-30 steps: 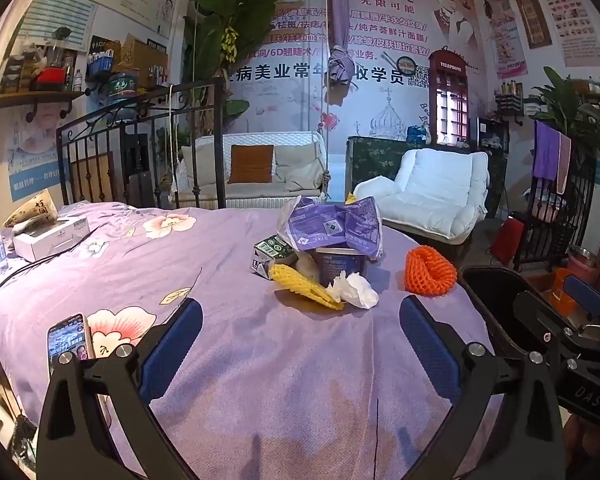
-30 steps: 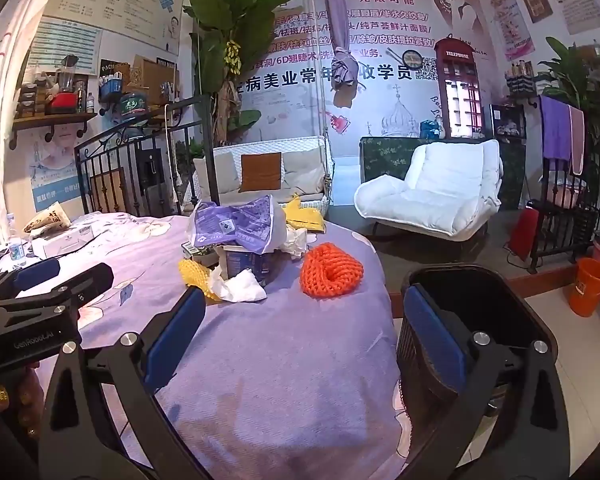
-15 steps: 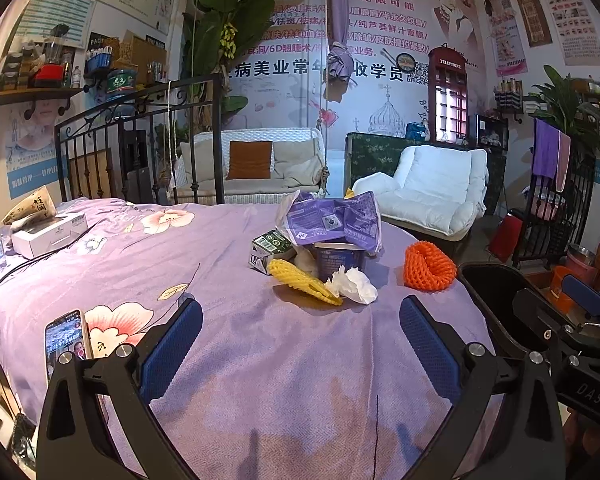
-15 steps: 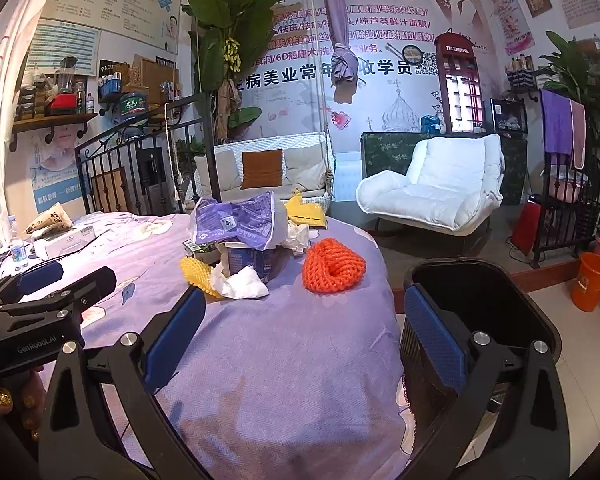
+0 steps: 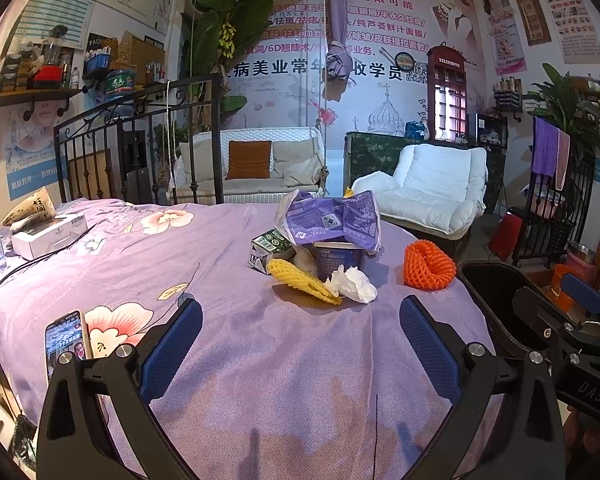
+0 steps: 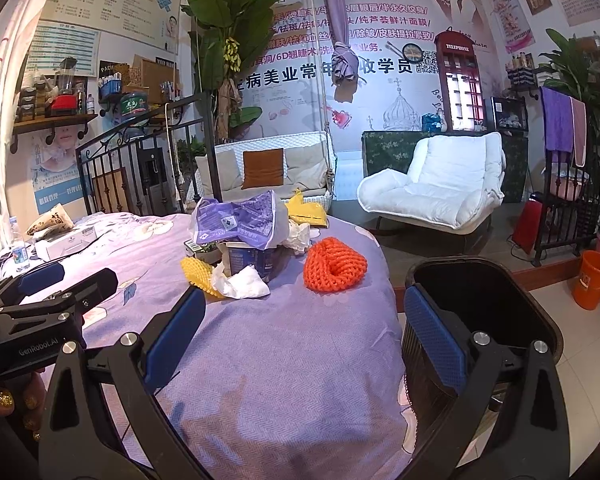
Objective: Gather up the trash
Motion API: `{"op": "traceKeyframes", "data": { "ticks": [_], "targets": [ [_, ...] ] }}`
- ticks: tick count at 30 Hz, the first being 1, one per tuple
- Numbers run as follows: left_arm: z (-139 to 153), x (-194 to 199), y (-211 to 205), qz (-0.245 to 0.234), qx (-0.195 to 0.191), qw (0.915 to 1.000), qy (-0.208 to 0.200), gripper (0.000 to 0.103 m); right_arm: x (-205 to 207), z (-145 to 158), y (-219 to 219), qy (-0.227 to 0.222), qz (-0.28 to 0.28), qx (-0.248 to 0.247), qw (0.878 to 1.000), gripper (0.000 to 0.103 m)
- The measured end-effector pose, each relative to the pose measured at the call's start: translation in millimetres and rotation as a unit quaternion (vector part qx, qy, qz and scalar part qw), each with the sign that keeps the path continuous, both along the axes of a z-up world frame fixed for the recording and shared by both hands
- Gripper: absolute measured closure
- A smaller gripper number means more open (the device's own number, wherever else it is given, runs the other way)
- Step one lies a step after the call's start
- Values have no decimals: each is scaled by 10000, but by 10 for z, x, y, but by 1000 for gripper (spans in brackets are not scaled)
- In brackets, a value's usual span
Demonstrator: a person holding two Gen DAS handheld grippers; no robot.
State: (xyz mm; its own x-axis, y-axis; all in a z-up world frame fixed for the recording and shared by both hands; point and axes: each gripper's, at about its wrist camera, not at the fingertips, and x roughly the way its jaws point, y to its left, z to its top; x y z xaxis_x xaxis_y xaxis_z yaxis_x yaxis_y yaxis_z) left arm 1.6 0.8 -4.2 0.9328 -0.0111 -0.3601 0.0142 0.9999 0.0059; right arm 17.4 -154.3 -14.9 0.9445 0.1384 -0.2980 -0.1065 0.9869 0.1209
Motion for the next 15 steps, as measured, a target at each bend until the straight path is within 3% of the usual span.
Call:
{"op": "traceKeyframes", "data": {
  "ticks": [15],
  "targets": [
    [-41, 19, -29, -21, 31, 10000, 18, 5, 11, -34, 8, 32, 36, 9, 10000, 4]
  ]
}}
